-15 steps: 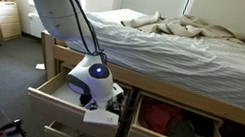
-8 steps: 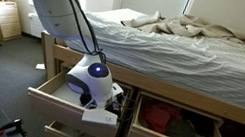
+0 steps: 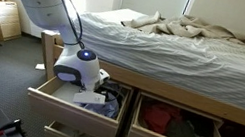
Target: Move the blue shirt from the left drawer to the one on the right
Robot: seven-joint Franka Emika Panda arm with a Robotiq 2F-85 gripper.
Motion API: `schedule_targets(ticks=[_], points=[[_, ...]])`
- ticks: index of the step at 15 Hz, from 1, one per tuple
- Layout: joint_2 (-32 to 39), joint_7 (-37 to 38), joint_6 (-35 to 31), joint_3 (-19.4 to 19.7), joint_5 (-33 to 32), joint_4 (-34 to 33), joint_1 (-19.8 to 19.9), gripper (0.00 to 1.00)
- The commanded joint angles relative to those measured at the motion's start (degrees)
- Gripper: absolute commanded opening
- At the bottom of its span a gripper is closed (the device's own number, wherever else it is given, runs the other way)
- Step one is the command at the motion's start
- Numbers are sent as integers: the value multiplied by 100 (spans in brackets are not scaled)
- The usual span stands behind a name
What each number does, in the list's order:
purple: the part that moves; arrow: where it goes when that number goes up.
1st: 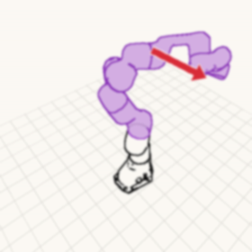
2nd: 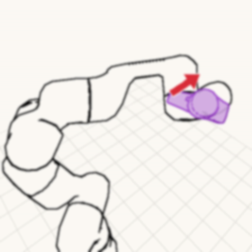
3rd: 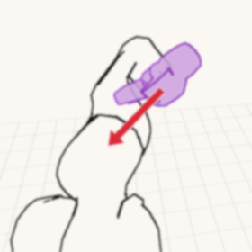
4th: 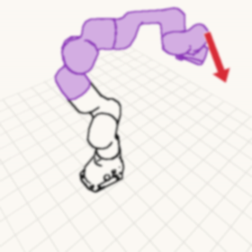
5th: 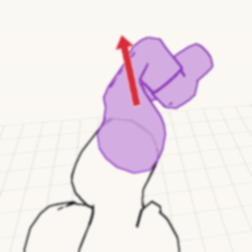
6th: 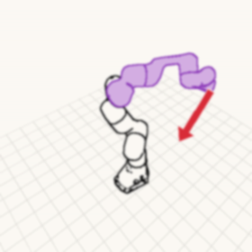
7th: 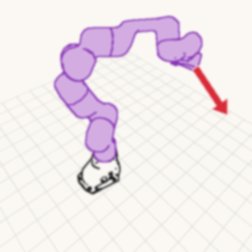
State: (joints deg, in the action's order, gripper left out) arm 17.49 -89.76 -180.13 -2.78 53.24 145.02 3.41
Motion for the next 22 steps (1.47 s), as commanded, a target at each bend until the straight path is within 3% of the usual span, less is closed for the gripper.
schedule_targets(ticks=[1, 2, 7, 10, 11, 13, 18, 22], points=[[215, 313, 346, 666, -552, -50, -238, 100], [113, 155, 162, 335, -306, 0, -125, 100], [201, 218, 146, 294, -307, -107, -202, 100], [850, 1049, 69, 406, -374, -914, -754, 100], [860, 867, 148, 314, -322, -941, -524, 100], [1144, 1180, 72, 388, -332, -1387, -705, 100], [2230, 1792, 377, 1009, -572, -2250, -879, 100], [2854, 1956, 1032, 1369, -914, -2622, -984, 100]])
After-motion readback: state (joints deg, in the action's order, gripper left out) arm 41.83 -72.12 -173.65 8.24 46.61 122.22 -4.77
